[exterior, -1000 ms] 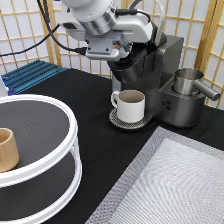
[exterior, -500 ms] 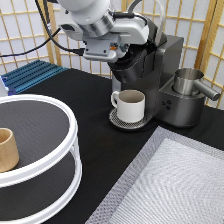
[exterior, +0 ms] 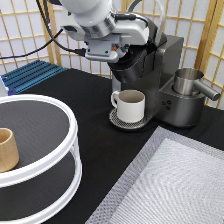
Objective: Make coffee
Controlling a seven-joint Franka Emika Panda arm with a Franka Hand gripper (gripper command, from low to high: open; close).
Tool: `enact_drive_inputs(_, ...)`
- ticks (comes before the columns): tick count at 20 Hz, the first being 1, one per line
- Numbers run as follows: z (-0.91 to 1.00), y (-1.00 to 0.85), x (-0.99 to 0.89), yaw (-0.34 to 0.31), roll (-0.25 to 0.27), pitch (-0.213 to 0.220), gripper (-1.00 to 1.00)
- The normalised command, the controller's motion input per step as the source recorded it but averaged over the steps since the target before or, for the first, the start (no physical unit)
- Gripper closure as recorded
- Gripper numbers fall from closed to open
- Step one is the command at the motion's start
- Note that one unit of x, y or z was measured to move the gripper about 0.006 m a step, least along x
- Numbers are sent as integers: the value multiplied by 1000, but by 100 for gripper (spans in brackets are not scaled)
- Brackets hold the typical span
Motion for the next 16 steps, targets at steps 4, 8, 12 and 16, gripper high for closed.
enact_drive_inputs(4, 0, 68, 234, -70, 0, 0, 100)
enact_drive_inputs(8, -42, 137, 16, -79, -2, -10, 100)
enact_drive_inputs(12, 3, 108, -82, -80, -3, -20, 100)
enact_drive_inputs(16, 4, 10, -15, -94, -69, -55, 100)
